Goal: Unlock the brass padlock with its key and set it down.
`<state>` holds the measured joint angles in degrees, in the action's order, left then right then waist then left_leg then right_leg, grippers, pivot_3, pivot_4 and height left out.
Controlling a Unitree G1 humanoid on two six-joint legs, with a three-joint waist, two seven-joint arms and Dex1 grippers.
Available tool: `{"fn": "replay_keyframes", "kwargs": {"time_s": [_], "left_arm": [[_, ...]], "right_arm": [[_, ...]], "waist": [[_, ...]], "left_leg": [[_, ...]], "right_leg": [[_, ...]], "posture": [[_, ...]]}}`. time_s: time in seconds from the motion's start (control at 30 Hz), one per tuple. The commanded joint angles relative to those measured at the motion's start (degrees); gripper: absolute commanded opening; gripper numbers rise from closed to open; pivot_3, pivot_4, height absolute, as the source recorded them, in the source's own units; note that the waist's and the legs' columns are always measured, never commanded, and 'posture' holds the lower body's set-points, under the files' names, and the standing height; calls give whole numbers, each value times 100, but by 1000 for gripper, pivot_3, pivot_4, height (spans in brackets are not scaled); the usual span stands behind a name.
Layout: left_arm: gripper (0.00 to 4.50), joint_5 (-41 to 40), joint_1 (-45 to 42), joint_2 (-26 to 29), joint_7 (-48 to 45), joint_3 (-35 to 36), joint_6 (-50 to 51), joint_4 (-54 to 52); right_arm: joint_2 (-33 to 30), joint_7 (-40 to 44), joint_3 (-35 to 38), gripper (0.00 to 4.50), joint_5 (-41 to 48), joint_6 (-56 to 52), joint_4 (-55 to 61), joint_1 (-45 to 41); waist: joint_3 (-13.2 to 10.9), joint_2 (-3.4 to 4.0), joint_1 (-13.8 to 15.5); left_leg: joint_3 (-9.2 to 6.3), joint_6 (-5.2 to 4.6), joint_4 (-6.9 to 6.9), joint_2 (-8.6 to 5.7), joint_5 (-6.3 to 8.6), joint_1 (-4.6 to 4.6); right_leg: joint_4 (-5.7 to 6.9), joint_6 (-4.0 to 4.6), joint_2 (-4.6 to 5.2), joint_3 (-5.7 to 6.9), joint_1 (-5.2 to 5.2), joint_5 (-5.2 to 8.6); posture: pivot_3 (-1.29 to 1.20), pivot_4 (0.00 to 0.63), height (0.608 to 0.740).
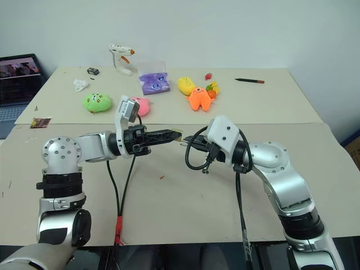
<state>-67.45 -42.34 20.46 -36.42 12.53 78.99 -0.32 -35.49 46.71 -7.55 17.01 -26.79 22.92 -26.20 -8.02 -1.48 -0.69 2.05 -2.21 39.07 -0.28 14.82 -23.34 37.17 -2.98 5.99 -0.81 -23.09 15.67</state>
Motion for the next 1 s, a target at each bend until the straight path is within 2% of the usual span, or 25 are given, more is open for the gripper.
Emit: {"fn": "replay_keyframes", "kwargs": {"time_s": [0.03,0.33,1.0], "left_arm": [[46,-95,-211,161,-220,-29,-37,-90],[46,166,-354,419,-477,-127,-303,131],[46,362,-617,204,-350,-172,-337,407]], "right_arm": [[36,231,23,31,83,261,-54,-231],[192,236,129,31,360,-32,107,-235],[-109,-123,427,31,1328,-1336,1372,90]], "waist": [[0,0,-4],[0,0,0],[0,0,5]], "left_leg": [[0,0,-1,0,0,0],[0,0,-1,0,0,-1],[-1,-3,0,0,2,-3]], "right_leg": [[0,0,0,-1,-1,0],[1,0,0,1,0,0],[0,0,1,1,1,0]], "posture": [[0,150,738],[0,150,738],[0,150,738]]}}
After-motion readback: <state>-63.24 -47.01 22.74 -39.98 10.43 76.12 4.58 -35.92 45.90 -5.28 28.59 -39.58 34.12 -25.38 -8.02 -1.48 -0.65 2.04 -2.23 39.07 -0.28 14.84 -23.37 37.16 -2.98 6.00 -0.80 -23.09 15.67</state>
